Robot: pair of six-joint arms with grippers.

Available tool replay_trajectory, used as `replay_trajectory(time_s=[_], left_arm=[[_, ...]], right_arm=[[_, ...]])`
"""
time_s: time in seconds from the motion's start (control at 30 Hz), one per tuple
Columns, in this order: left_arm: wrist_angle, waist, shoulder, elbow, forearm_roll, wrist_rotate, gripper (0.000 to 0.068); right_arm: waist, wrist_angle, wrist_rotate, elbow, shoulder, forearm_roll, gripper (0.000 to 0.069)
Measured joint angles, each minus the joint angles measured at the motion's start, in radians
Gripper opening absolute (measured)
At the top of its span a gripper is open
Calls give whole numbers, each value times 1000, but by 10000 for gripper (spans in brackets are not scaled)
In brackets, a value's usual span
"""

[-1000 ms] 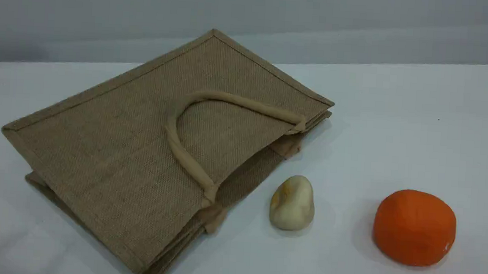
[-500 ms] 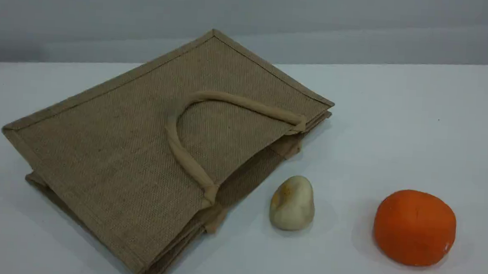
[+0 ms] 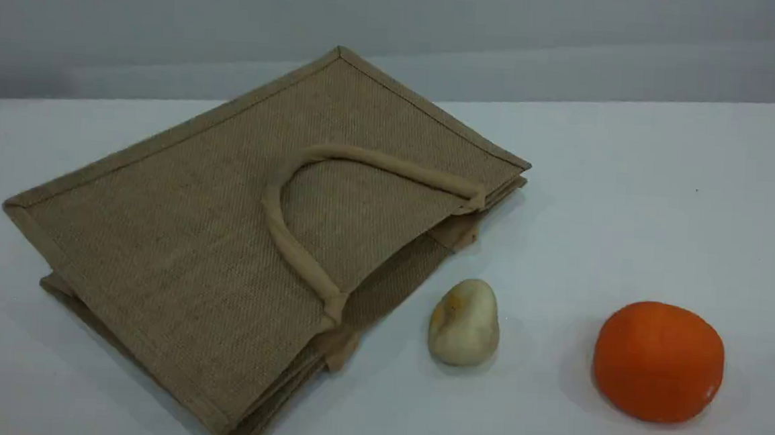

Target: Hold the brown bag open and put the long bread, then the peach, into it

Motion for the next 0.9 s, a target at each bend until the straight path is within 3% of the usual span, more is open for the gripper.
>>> replay_trajectory(time_s=[0.2,0.7,0.9], left_arm=[[-39,0,1,19,55,-70,492],[-148,0,2,165,65,-74,492],[-146,0,2,164,125,-170,492]], right_arm=[[0,54,42,41,-21,-50,549],[0,49,68,46,-21,-86,549],[0,25,82,60,-21,-90,549]])
